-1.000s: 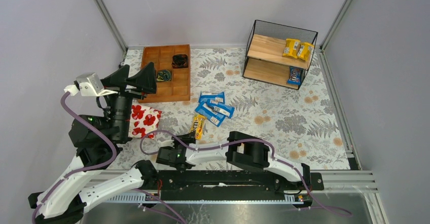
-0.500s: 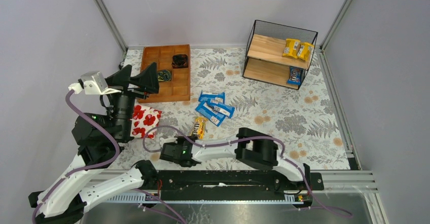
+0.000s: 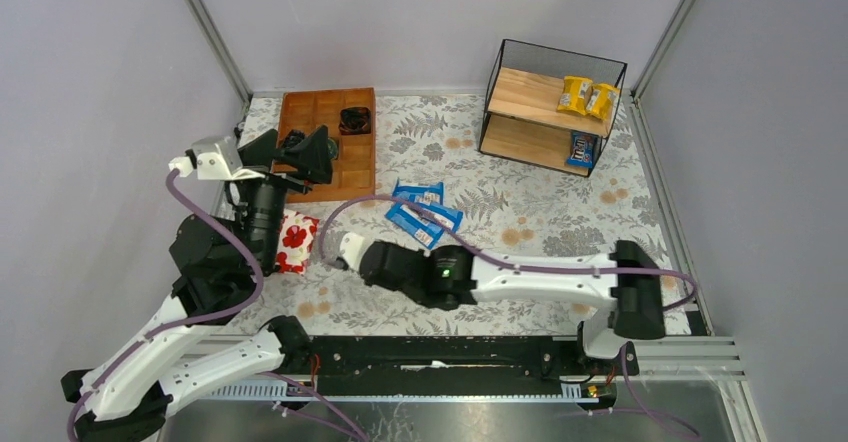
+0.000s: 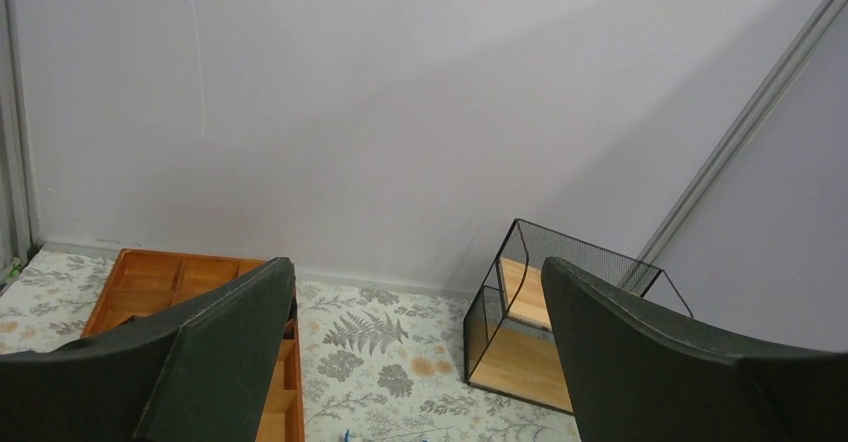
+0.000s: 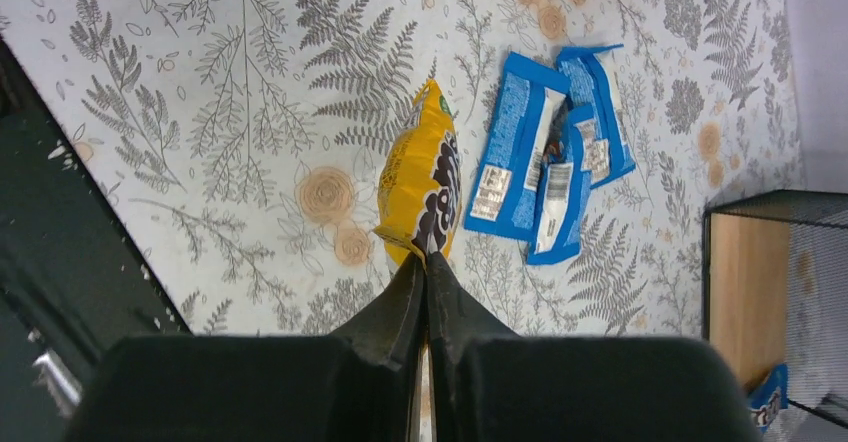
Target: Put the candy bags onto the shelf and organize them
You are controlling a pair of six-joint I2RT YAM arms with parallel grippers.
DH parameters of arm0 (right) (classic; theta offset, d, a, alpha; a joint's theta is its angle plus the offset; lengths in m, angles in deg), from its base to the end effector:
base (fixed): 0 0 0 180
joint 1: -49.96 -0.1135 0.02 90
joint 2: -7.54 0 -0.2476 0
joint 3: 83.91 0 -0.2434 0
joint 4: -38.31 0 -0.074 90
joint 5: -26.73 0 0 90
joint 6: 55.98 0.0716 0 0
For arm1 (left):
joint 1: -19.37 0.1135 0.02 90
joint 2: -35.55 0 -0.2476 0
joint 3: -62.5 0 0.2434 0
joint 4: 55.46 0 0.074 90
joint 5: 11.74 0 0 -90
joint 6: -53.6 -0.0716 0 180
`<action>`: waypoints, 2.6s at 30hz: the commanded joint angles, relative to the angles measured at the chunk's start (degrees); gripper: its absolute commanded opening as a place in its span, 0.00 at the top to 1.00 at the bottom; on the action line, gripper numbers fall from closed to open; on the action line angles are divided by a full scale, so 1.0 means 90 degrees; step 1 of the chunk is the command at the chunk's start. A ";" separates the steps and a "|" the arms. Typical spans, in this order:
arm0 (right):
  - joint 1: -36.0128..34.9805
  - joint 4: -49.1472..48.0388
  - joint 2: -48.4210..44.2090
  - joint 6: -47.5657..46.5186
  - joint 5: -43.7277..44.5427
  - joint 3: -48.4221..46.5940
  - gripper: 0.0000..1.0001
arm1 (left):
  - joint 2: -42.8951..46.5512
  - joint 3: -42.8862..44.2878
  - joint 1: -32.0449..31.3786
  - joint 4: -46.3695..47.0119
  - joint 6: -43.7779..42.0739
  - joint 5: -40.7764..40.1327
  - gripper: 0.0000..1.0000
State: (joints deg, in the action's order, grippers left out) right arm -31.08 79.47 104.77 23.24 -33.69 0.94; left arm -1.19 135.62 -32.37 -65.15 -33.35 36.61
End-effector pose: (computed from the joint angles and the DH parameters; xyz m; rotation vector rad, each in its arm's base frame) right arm 0.0962 0.3834 0.2569 -1.4027 1.7078 0.0721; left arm 0.1188 -0.0738 0.4632 -0.1581 1.2297 -0.4311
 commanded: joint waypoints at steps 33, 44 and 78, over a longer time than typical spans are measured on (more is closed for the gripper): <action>0.6360 0.0502 -0.0961 -0.3720 -0.2087 -0.2054 1.00 | -0.0584 -0.1294 -0.0027 0.0818 0.0478 0.0636 0.01; 0.7395 0.0262 0.0919 -0.5150 -0.2738 -0.3213 1.00 | -0.0462 -0.1574 -0.0031 0.1141 0.0163 0.0543 0.01; 0.7812 -0.0118 0.2165 -0.5781 -0.2751 -0.3388 0.95 | -0.0549 -0.1666 -0.0024 0.1366 -0.0104 0.0360 0.01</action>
State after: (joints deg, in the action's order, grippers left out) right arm 39.04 79.85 123.70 -26.25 -57.40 -27.08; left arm -6.21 121.11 -32.44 -55.88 -33.44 40.50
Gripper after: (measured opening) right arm 0.051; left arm 0.987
